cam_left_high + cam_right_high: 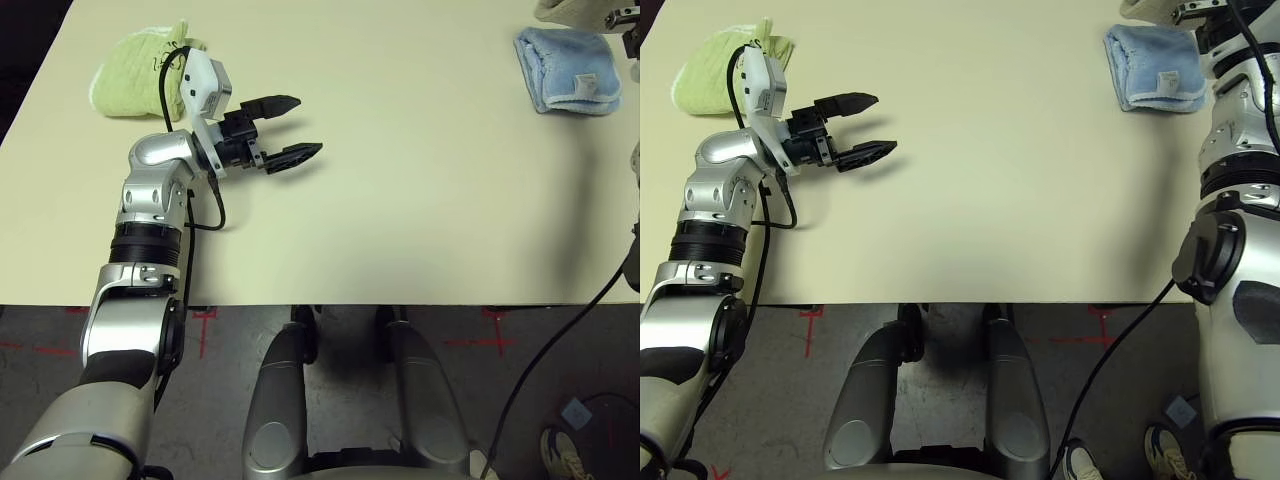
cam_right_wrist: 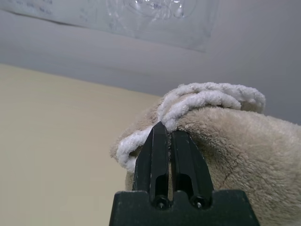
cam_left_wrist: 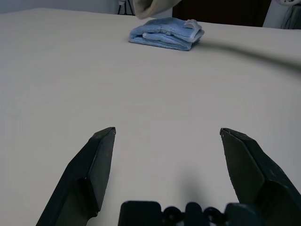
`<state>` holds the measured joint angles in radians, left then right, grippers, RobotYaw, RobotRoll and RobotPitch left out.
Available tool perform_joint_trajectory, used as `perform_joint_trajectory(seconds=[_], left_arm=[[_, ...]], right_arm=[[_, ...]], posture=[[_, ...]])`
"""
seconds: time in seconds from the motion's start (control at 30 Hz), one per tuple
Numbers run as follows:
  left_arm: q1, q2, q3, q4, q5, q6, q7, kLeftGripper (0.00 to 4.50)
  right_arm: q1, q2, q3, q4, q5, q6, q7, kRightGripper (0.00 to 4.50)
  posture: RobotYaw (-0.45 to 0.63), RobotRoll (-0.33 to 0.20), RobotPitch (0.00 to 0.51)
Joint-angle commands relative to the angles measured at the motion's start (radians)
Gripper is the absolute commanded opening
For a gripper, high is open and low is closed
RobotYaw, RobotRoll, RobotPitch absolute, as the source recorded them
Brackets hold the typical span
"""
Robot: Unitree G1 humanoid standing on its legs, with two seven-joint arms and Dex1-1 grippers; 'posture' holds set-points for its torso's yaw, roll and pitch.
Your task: Fold the towel and set it aside.
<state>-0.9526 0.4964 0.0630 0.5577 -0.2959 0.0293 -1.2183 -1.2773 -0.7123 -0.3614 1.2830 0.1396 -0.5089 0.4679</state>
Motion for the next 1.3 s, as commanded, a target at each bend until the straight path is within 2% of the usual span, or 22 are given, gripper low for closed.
perform_joint_trajectory(seconds=[0.03, 0.2, 0.37, 0.57, 0.67, 0.87, 1.0, 1.17, 1.3], left_arm=[[0.03, 0.012, 0.001, -0.039, -0.016, 0.014, -0.008, 4.5], [0.039, 0.016, -0.001, -0.053, -0.017, 0.025, -0.013, 4.5], [0.033, 0.013, -0.007, -0.045, -0.013, 0.019, -0.019, 4.5], [0.014, 0.001, -0.016, -0.018, -0.008, 0.002, -0.035, 4.5], [-0.002, -0.007, -0.021, 0.004, -0.005, -0.009, -0.05, 4.5], [-0.042, -0.028, -0.027, 0.064, 0.002, -0.041, -0.078, 4.5], [-0.055, -0.037, -0.032, 0.089, 0.004, -0.054, -0.094, 4.5], [-0.06, -0.041, -0.038, 0.092, -0.001, -0.053, -0.111, 4.5], [-0.055, -0.045, -0.038, 0.075, -0.005, -0.041, -0.115, 4.5]], right_arm=[[0.062, -0.009, -0.025, 0.018, 0.021, 0.032, 0.014, 0.04], [0.127, 0.016, -0.075, 0.001, 0.095, 0.083, 0.096, 0.04], [0.151, 0.002, -0.137, -0.027, 0.181, 0.134, 0.188, 0.04], [0.192, -0.026, -0.189, -0.114, 0.286, 0.298, 0.334, 0.04], [0.245, -0.026, -0.197, -0.222, 0.336, 0.417, 0.36, 0.04], [0.469, 0.028, -0.239, -0.659, 0.452, 0.685, 0.181, 0.04], [0.57, 0.05, -0.247, -0.857, 0.501, 0.846, 0.043, 0.04], [0.617, 0.06, -0.239, -0.957, 0.547, 1.011, -0.056, 0.04], [0.599, 0.072, -0.242, -0.975, 0.582, 1.098, -0.116, 0.04]], posture=[[0.03, 0.0, 0.432], [0.03, 0.0, 0.428], [0.02, 0.0, 0.413], [-0.01, 0.0, 0.387], [-0.02, 0.0, 0.383], [-0.05, 0.0, 0.367], [-0.06, 0.0, 0.367], [-0.06, 0.0, 0.368], [-0.05, 0.0, 0.366]])
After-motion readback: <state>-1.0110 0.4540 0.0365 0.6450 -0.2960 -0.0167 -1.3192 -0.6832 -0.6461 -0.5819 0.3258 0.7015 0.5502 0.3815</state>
